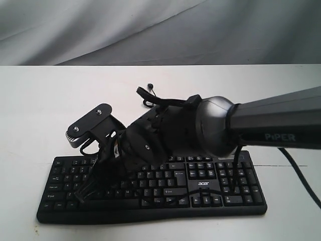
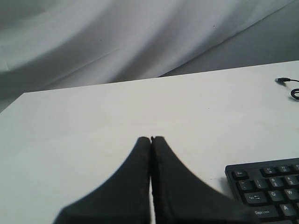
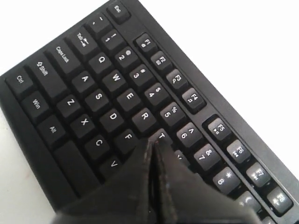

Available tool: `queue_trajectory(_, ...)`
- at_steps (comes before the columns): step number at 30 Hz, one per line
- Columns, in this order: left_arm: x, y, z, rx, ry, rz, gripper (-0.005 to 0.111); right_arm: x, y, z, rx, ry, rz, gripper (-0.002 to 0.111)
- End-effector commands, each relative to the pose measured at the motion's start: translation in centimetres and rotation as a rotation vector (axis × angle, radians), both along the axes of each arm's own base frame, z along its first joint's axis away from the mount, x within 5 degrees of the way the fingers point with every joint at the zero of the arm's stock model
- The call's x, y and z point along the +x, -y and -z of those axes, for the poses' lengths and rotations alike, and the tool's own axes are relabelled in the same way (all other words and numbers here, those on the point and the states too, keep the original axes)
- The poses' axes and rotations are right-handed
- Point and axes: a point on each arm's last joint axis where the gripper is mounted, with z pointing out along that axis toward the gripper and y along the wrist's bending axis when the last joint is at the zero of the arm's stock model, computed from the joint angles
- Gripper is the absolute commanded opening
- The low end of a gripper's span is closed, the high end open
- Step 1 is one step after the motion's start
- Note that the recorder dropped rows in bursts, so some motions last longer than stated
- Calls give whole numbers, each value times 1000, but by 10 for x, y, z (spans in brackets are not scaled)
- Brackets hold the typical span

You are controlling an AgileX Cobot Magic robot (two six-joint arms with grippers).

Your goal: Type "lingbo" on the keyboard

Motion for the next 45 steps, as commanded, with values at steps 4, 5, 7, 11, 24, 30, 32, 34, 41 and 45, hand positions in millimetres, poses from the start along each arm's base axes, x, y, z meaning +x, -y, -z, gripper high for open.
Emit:
queue_trajectory(4, 0, 1, 0, -5, 10, 8, 0, 2, 0, 13, -30, -30, 9, 0)
queue_trajectory(5, 0, 1, 0, -5, 10, 8, 0, 2, 0, 17, -36, -37, 11, 0)
queue_trajectory(7, 0, 1, 0, -5, 10, 8, 0, 1, -2, 17, -26, -29, 5, 0)
queue_trajectory(11, 0, 1, 0, -5, 10, 8, 0, -1, -5, 16, -13, -17, 0, 0)
queue_trajectory(24, 0, 1, 0, -5, 10, 8, 0, -7, -10, 18, -12, -16, -19, 0)
queue_trajectory(30, 0, 1, 0, -5, 10, 8, 0, -7, -11, 20, -6, -14, -16, 0)
queue_trajectory(32, 0, 1, 0, -5, 10, 8, 0, -6, -11, 20, 0, -10, -14, 0)
queue_trajectory(34, 0, 1, 0, -5, 10, 8, 0, -5, -11, 20, 0, -6, -16, 0)
queue_trajectory(41, 0, 1, 0, -5, 10, 8, 0, -2, -8, 23, -8, -12, -5, 0)
queue_trajectory(45, 0, 1, 0, -5, 10, 8, 0, -1, -9, 23, -7, -11, -5, 0)
